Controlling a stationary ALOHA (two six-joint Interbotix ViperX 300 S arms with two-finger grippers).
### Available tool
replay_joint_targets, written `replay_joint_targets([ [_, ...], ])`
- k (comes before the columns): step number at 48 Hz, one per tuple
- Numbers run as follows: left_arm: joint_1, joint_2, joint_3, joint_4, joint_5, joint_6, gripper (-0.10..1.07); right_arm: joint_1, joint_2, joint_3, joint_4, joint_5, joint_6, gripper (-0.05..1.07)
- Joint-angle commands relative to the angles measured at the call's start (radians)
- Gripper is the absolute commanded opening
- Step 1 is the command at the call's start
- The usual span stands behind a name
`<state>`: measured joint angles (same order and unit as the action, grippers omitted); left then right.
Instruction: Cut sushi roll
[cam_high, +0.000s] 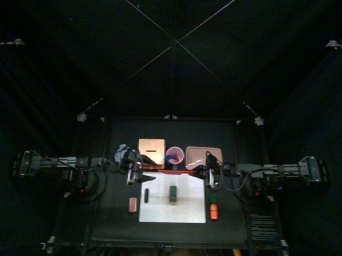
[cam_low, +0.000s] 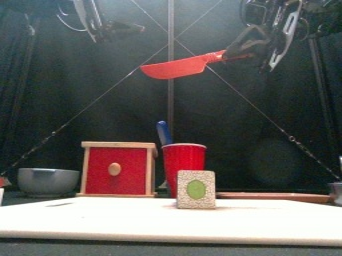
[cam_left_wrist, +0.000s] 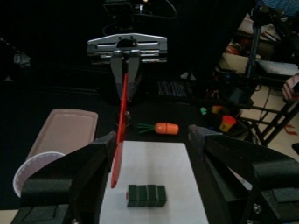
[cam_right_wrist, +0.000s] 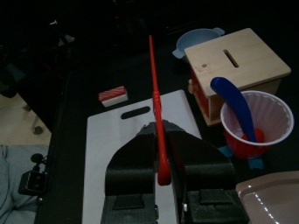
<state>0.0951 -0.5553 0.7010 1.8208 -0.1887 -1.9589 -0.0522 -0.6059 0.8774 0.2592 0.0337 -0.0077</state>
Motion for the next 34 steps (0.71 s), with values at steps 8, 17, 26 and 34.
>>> replay_joint_targets([
  [8, 0.014, 0.052, -0.061, 0.04, -0.009, 0.0, 0.99, 0.002, -0.005, -0.017, 0.005, -0.012, 0.002, 0.35],
  [17, 0.009, 0.046, -0.106, 0.083, 0.002, -0.003, 0.99, 0.002, -0.003, -0.014, 0.012, -0.012, 0.003, 0.35],
  [26, 0.015, 0.026, -0.175, 0.08, -0.041, -0.005, 0.99, -0.005, -0.002, -0.014, 0.012, -0.012, 0.002, 0.35],
  [34, 0.018, 0.029, -0.213, 0.095, -0.072, -0.006, 0.99, -0.005, 0.002, -0.017, 0.012, -0.014, 0.003, 0.35],
])
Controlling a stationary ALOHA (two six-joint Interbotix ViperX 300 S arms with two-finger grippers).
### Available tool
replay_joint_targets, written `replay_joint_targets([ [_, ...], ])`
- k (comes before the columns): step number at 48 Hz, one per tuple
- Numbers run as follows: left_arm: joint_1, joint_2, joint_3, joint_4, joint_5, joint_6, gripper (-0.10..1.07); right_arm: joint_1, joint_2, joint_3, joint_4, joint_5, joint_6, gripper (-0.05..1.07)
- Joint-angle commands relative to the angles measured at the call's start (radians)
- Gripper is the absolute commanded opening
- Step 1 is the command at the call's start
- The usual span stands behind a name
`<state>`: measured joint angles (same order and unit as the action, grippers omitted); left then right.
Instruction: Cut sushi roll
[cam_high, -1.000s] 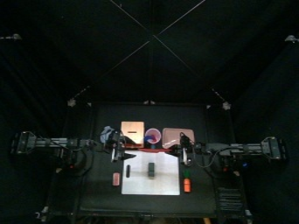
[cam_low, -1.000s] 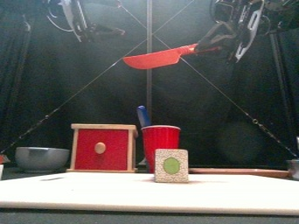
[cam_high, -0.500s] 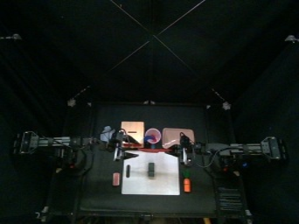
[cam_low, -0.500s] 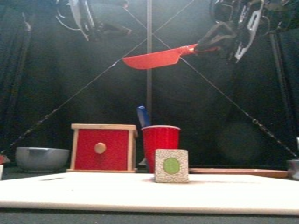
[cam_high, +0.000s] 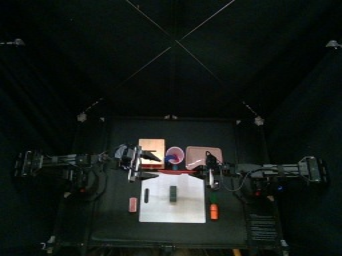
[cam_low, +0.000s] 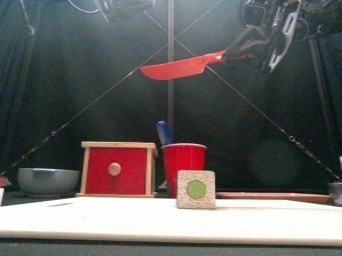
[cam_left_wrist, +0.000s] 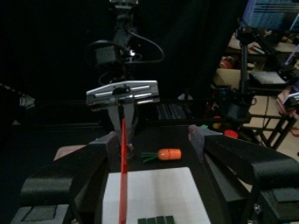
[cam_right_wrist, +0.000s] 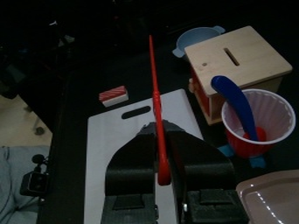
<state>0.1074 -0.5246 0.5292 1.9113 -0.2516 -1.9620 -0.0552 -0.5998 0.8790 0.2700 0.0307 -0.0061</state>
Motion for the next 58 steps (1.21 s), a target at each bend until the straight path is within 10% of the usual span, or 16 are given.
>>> replay_joint_targets([
  [1, 0.008, -0.002, -0.044, 0.005, -0.014, -0.003, 0.99, -0.002, -0.005, -0.018, 0.003, -0.009, 0.002, 0.35],
  [23, 0.129, -0.06, -0.04, -0.015, -0.083, -0.038, 0.99, -0.006, 0.008, -0.023, 0.008, -0.009, 0.002, 0.35],
  [39, 0.183, -0.083, 0.14, -0.018, -0.192, -0.092, 0.99, -0.009, 0.008, -0.028, 0.006, -0.011, 0.002, 0.35],
  [58, 0.026, -0.081, 0.382, -0.017, 0.199, 0.055, 0.99, -0.009, 0.009, -0.028, 0.002, -0.012, 0.0, 0.35],
])
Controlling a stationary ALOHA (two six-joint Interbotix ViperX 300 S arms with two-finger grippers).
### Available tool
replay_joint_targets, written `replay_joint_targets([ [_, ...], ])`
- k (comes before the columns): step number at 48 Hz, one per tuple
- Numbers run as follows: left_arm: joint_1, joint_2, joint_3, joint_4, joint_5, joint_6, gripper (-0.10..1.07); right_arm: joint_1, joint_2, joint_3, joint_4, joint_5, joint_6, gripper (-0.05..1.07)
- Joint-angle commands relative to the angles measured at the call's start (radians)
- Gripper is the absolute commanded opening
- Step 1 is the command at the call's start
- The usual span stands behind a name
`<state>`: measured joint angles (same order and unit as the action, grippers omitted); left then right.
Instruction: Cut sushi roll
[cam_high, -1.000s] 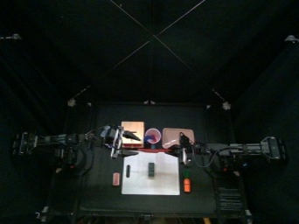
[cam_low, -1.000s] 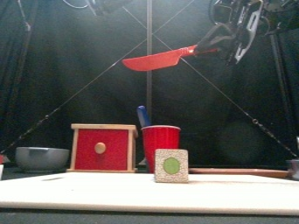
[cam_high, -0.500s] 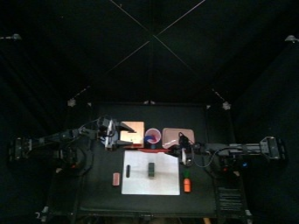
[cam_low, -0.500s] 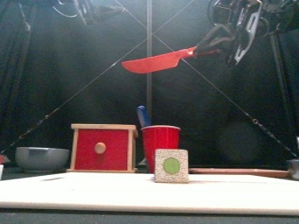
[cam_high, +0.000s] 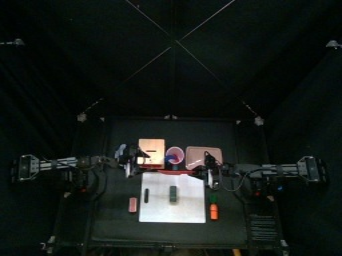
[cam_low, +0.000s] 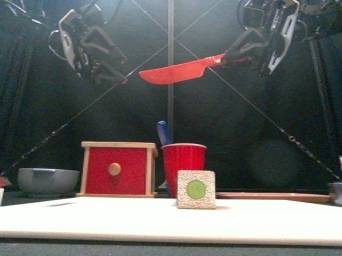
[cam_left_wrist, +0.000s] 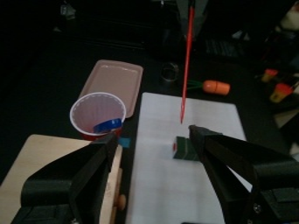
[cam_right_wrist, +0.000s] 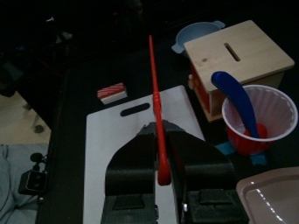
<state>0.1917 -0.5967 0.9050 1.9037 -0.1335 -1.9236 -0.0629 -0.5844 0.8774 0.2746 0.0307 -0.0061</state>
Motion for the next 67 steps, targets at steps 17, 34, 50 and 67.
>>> replay_joint_targets([
  [17, -0.339, 0.052, 0.06, -0.008, 0.489, 0.031, 0.98, -0.002, 0.003, -0.015, -0.006, -0.061, 0.0, 0.35],
  [34, -0.413, 0.161, 0.003, 0.112, 0.583, -0.008, 0.95, 0.003, 0.032, -0.02, -0.005, -0.061, 0.0, 0.35],
  [50, -0.459, 0.215, 0.015, 0.245, 0.831, -0.146, 0.84, 0.002, 0.034, -0.015, 0.0, -0.061, 0.0, 0.35],
  [67, -0.489, 0.423, 0.006, 0.359, 1.192, -0.184, 0.85, 0.002, 0.043, -0.011, 0.003, -0.061, 0.002, 0.35],
])
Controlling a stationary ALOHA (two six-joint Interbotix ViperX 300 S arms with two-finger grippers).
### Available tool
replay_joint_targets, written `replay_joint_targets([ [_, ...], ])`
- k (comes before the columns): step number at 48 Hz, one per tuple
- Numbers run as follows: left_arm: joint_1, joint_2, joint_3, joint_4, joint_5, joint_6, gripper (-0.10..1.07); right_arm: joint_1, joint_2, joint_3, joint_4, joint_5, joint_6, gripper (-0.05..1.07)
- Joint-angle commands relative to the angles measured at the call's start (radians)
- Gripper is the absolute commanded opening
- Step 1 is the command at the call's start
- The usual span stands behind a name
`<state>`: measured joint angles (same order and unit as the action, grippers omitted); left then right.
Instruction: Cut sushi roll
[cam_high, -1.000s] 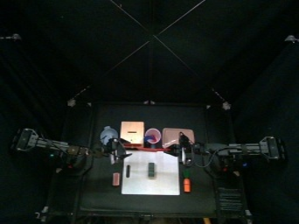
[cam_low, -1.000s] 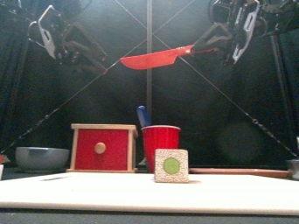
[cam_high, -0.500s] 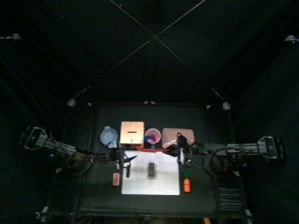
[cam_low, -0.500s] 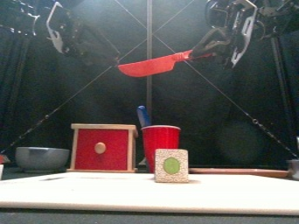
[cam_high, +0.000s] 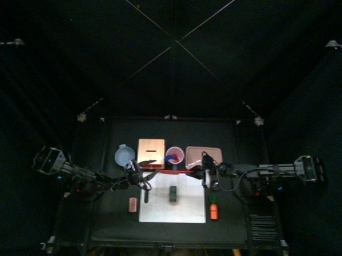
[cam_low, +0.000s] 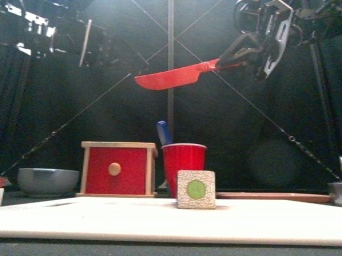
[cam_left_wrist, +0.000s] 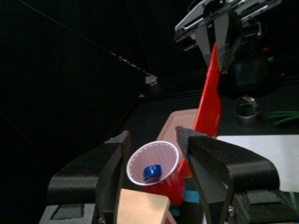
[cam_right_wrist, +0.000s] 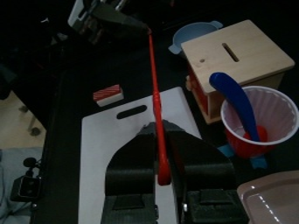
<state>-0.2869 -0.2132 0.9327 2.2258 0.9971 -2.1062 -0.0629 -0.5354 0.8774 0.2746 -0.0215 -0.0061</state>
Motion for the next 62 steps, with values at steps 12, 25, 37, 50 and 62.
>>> replay_joint_targets([
  [12, -0.103, 0.046, -0.037, 0.249, 0.135, -0.048, 0.86, -0.002, -0.006, -0.003, 0.005, -0.009, 0.002, 0.35],
  [25, -0.124, -0.077, 0.037, 0.342, 0.04, -0.331, 0.86, -0.002, -0.002, -0.003, 0.005, -0.009, 0.0, 0.35],
  [37, -0.028, -0.061, 0.097, 0.446, 0.021, -0.515, 0.87, 0.002, -0.002, -0.005, 0.005, -0.009, 0.002, 0.35],
  [50, 0.063, 0.034, 0.098, 0.503, 0.026, -0.534, 0.87, -0.002, 0.0, -0.006, 0.005, -0.009, 0.002, 0.35],
  [62, 0.104, 0.04, 0.12, 0.5, 0.061, -0.546, 0.87, 0.0, 0.005, -0.006, 0.005, -0.009, 0.002, 0.35],
])
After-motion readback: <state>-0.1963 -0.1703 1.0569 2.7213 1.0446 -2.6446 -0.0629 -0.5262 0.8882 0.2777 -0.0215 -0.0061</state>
